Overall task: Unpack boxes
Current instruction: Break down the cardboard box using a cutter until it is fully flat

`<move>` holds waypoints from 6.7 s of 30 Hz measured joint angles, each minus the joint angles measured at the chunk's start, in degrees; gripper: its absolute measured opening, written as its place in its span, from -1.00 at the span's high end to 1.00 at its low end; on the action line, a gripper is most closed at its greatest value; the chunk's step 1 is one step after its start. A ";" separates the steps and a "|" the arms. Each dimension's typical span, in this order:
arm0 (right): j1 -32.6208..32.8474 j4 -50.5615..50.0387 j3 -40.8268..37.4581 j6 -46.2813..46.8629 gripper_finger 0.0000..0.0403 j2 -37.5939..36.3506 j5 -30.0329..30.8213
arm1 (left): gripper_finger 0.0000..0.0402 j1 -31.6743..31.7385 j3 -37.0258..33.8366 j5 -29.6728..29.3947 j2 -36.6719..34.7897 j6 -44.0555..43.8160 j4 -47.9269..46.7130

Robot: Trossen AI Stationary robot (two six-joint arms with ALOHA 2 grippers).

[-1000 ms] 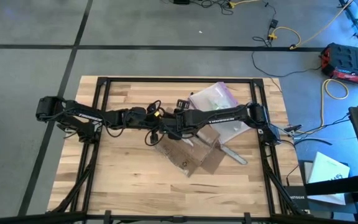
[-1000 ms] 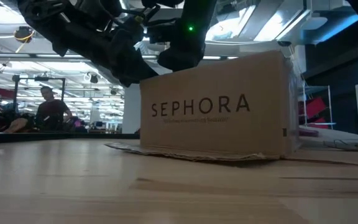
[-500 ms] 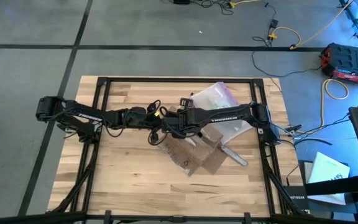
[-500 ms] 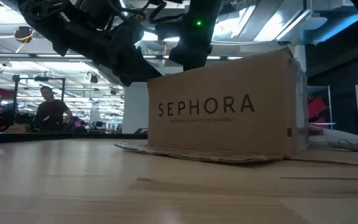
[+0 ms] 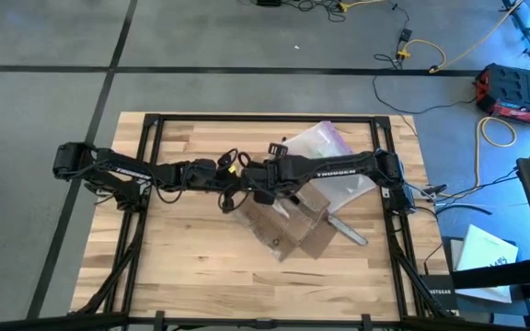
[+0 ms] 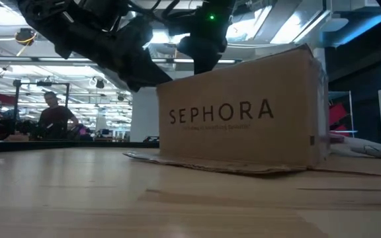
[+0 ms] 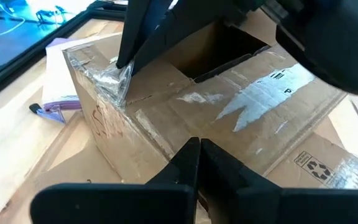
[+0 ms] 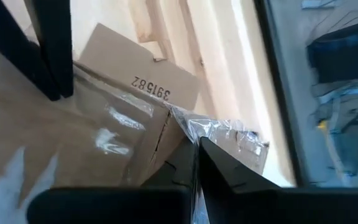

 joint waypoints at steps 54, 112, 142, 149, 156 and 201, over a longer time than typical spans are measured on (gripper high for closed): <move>6.99 -13.02 7.43 6.99 0.99 -2.54 2.84 | 1.00 -2.90 -0.13 -0.82 5.70 -2.45 4.73; 16.12 30.45 -45.25 32.88 0.08 -24.83 -12.59 | 1.00 -0.12 1.21 -15.55 12.70 -20.31 21.65; 52.85 -7.38 -46.64 27.94 0.08 -37.15 -28.96 | 1.00 -27.34 2.77 -23.30 -4.91 -28.60 3.65; 60.39 5.81 -55.48 33.12 0.19 -37.11 -30.35 | 1.00 -29.18 5.35 -31.71 -2.26 -28.64 3.96; 60.50 20.48 -63.74 29.96 0.21 -36.44 -33.79 | 1.00 -29.16 5.44 -34.36 -2.19 -28.09 3.19; 48.98 16.09 -64.22 28.43 0.44 -39.37 -20.09 | 1.00 -28.86 14.40 -39.15 -2.24 -17.27 4.15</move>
